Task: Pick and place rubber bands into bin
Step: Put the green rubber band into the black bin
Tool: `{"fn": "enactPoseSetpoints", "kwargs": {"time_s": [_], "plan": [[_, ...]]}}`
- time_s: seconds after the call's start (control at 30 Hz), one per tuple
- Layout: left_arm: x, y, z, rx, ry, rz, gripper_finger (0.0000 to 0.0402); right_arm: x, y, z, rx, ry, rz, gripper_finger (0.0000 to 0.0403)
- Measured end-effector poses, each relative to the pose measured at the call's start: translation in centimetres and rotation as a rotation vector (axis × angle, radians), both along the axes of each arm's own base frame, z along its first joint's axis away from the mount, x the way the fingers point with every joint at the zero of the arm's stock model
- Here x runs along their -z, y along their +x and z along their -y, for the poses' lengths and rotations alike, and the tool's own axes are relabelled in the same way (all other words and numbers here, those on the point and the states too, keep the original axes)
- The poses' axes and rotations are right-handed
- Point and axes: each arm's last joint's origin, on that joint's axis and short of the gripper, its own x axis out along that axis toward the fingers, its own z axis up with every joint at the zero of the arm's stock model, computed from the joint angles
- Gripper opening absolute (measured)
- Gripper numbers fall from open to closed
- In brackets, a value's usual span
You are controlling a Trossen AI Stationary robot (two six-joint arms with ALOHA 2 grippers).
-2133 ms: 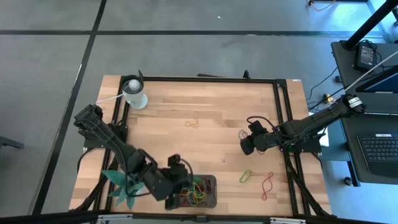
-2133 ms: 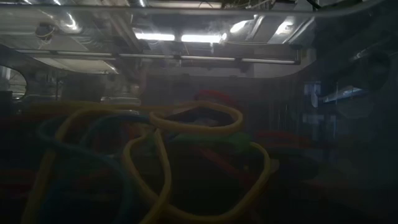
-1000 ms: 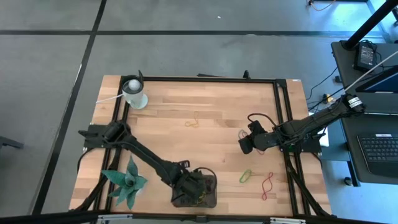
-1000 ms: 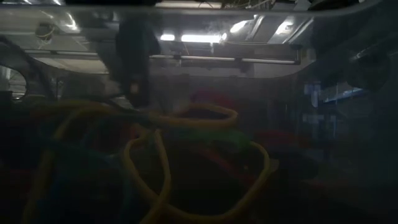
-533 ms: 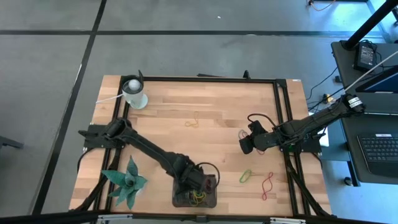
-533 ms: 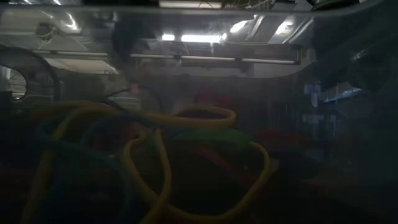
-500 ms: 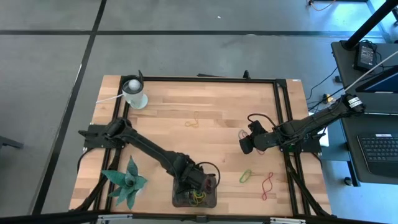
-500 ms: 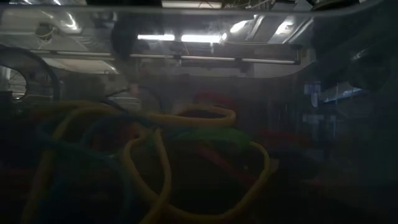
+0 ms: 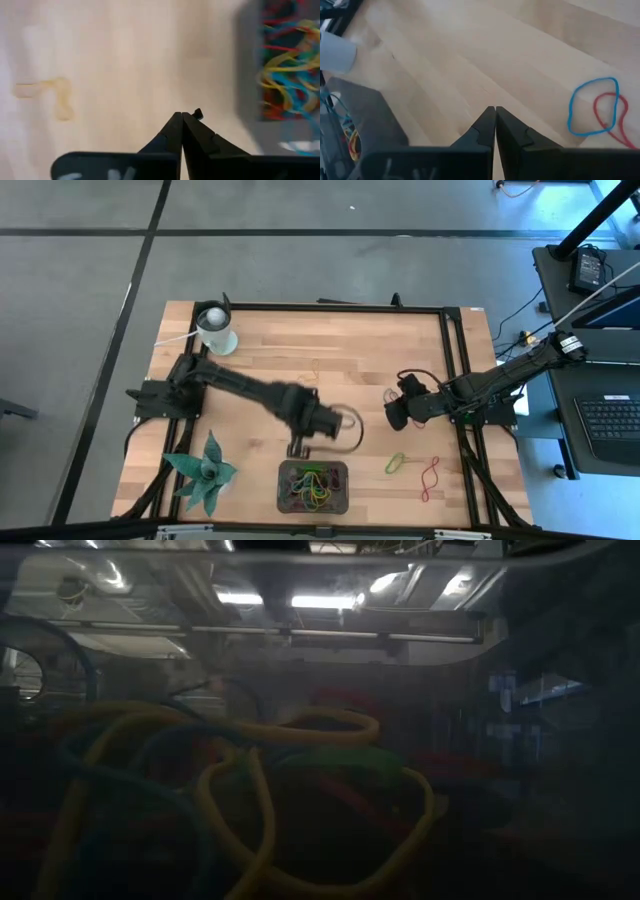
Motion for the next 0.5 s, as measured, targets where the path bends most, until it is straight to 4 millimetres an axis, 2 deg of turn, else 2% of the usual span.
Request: {"fn": "enactPoseSetpoints", "kwargs": {"time_s": [0.13,0.23,0.33,0.5], "plan": [[-1.2,0.0,-3.1,-0.027,0.027,0.042,0.0002,-0.2,0.2,-0.1,-0.082,-0.073,0.012,0.0018],[-1.3,-0.6,-5.2,-0.070,0.050,0.090,0.0002,-0.4,0.4,0.0,-0.094,-0.147,0.043,0.0018],[-0.9,-2.1,-6.9,-0.115,0.048,0.159,0.0002,-0.9,0.8,0.0,-0.108,-0.211,0.094,0.0018],[0.4,-6.0,-8.9,-0.196,0.012,0.245,0.0002,-2.3,1.8,-0.3,-0.177,-0.331,0.239,0.0029]]}}
